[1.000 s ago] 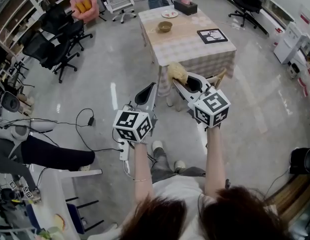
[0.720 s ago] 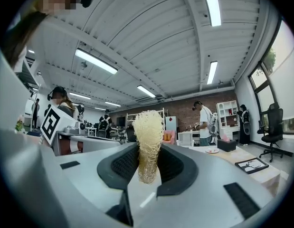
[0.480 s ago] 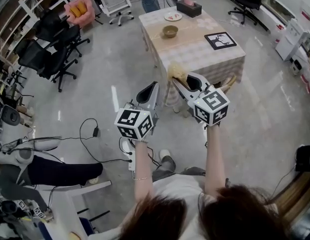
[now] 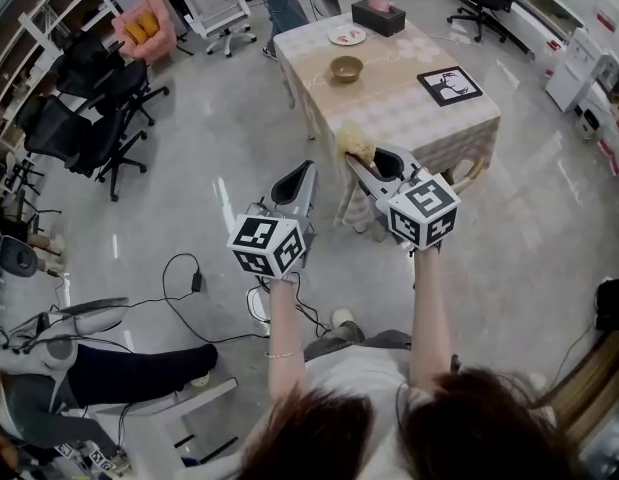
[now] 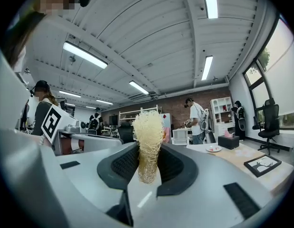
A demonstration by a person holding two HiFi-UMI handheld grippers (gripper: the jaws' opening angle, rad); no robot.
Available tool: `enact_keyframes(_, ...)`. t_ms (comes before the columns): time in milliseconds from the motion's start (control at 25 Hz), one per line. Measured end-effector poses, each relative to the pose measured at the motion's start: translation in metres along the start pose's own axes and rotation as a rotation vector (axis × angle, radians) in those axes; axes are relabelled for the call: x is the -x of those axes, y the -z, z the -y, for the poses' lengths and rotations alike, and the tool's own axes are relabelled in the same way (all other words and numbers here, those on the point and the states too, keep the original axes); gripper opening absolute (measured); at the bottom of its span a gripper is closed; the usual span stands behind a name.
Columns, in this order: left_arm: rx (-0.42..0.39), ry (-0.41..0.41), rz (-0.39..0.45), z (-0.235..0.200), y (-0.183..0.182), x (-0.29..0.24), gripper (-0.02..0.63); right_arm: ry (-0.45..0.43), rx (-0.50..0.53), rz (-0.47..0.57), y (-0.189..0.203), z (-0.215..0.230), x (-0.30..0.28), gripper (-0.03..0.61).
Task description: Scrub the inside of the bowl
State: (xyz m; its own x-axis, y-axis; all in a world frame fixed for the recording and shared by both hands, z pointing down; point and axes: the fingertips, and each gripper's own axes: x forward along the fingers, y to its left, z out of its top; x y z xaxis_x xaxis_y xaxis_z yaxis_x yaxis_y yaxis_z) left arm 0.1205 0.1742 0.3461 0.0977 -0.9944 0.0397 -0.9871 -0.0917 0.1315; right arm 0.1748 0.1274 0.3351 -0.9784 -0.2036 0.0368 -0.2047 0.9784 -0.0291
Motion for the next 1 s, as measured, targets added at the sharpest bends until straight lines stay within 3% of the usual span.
enact_keyframes(280, -0.008, 0.036, -0.009, -0.035, 0.002, -0.009, 0.011, 0.019, -0.006, 0.008, 0.007, -0.001, -0.032, 0.095)
enact_keyframes(600, 0.006, 0.078, -0.016, -0.046, 0.010, -0.027, 0.011, 0.068, -0.017, -0.008, 0.018, 0.015, -0.043, 0.095)
enact_keyframes(1000, 0.004, 0.096, -0.012, -0.078, -0.002, -0.079, 0.011, 0.097, -0.036, 0.007, 0.008, 0.076, -0.073, 0.095)
